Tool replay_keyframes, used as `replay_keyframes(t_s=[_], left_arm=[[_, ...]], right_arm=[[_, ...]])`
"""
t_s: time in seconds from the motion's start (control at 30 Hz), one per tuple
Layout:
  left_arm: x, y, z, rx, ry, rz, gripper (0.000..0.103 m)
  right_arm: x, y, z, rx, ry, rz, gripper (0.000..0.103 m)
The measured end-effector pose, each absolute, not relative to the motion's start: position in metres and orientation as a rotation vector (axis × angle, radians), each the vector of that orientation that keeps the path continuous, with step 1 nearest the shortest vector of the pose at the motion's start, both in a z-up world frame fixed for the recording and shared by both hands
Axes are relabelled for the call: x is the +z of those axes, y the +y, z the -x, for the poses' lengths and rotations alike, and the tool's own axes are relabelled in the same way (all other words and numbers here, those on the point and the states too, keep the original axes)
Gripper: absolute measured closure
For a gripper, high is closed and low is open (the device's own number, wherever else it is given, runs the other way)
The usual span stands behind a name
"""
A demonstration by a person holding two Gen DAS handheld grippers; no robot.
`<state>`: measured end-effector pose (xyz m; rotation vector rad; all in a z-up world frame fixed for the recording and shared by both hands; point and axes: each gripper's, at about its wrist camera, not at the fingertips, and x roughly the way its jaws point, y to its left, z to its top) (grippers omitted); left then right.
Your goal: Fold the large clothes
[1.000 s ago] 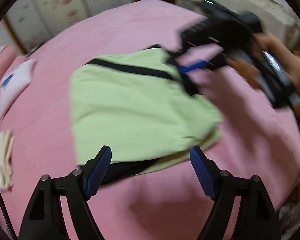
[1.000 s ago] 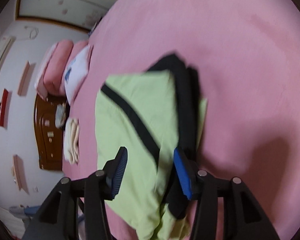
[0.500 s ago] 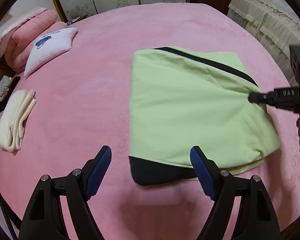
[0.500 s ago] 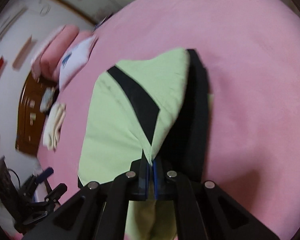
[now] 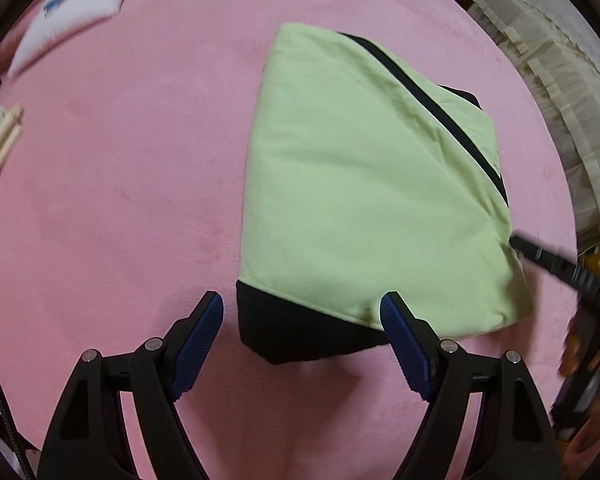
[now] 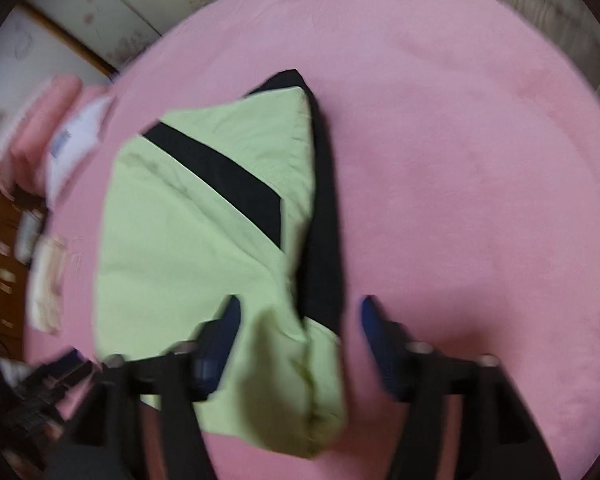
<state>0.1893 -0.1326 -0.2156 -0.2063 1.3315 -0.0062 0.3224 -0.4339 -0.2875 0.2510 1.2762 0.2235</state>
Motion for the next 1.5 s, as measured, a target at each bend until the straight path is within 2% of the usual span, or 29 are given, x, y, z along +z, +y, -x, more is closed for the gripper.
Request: replay_keyframes(t_s=[0.03, 0.07, 0.1, 0.13, 0.23, 0.37, 0.43, 0.5, 0.53, 0.6, 0.63, 0.7, 0.77, 0.83, 0.9, 0.97, 1.0, 1.13, 1.2, 1.27, 1.33, 1.4, 1.5], left_arm=[[-0.219, -0.132, -0.192, -0.001, 1.347, 0.219, 0.024], [-0.221, -0.132, -0.192, 0.002, 1.355, 0.224, 0.024], [-0.224, -0.132, -0.193, 0.003, 1.364, 0.227, 0.024], [-0.227, -0.132, -0.195, 0.004, 1.374, 0.224, 0.024], [-0.232, -0.129, -0.197, 0.024, 1.395, 0.206, 0.024], [-0.233, -0.126, -0.184, 0.020, 1.400, 0.251, 0.026], [-0.230, -0.129, -0.176, 0.022, 1.401, 0.235, 0.053], [-0.222, -0.133, -0.172, -0.002, 1.364, 0.204, 0.056], [-0.216, -0.137, -0.170, -0.020, 1.343, 0.196, 0.056], [-0.207, -0.145, -0.171, -0.065, 1.296, 0.193, 0.059], [-0.202, -0.149, -0.174, -0.105, 1.269, 0.206, 0.069], [-0.201, -0.156, -0.184, -0.148, 1.255, 0.243, 0.084], [-0.211, -0.163, -0.199, -0.164, 1.287, 0.300, 0.086], [-0.233, -0.166, -0.211, -0.101, 1.360, 0.344, 0.086], [-0.254, -0.168, -0.212, -0.046, 1.410, 0.337, 0.086], [-0.265, -0.166, -0.207, -0.019, 1.388, 0.311, 0.098], [-0.267, -0.165, -0.205, -0.011, 1.374, 0.293, 0.102], [-0.270, -0.154, -0.197, 0.002, 1.365, 0.395, 0.102], [-0.268, -0.154, -0.198, 0.011, 1.367, 0.432, 0.102], [-0.259, -0.158, -0.198, 0.017, 1.352, 0.443, 0.102], [-0.247, -0.163, -0.195, -0.035, 1.318, 0.420, 0.102], [-0.243, -0.167, -0.202, -0.081, 1.294, 0.417, 0.102], [-0.249, -0.172, -0.232, -0.096, 1.287, 0.411, 0.102]], right_arm=[[-0.289, -0.431, -0.320, 0.227, 1.289, -0.219, 0.040], [-0.295, -0.428, -0.317, 0.218, 1.314, -0.188, 0.046], [-0.303, -0.426, -0.313, 0.211, 1.347, -0.177, 0.057], [-0.306, -0.424, -0.311, 0.230, 1.353, -0.200, 0.091], [-0.308, -0.424, -0.301, 0.245, 1.362, -0.244, 0.099], [-0.305, -0.423, -0.286, 0.209, 1.401, -0.258, 0.099], [-0.307, -0.412, -0.277, 0.145, 1.362, -0.090, 0.093], [-0.295, -0.396, -0.266, 0.067, 1.255, 0.100, 0.093], [-0.287, -0.392, -0.261, 0.048, 1.204, 0.145, 0.090], [-0.267, -0.382, -0.250, 0.055, 1.073, 0.165, 0.089], [-0.257, -0.377, -0.245, 0.098, 1.020, 0.121, 0.089], [-0.248, -0.373, -0.243, 0.224, 0.985, -0.022, 0.089], [-0.259, -0.360, -0.249, 0.397, 1.047, -0.209, 0.092], [-0.284, -0.335, -0.258, 0.506, 1.158, -0.351, 0.103], [-0.315, -0.310, -0.264, 0.505, 1.293, -0.371, 0.103], [-0.334, -0.306, -0.267, 0.479, 1.348, -0.387, 0.103], [-0.338, -0.311, -0.266, 0.474, 1.339, -0.414, 0.103], [-0.337, -0.354, -0.256, 0.309, 1.254, -0.273, 0.103], [-0.332, -0.379, -0.248, 0.270, 1.250, -0.302, 0.103], [-0.323, -0.373, -0.240, 0.214, 1.219, -0.208, 0.103], [-0.298, -0.356, -0.234, 0.183, 1.103, -0.085, 0.103], [-0.290, -0.351, -0.241, 0.338, 1.066, -0.211, 0.103], [-0.320, -0.335, -0.269, 0.503, 1.136, -0.480, 0.103]])
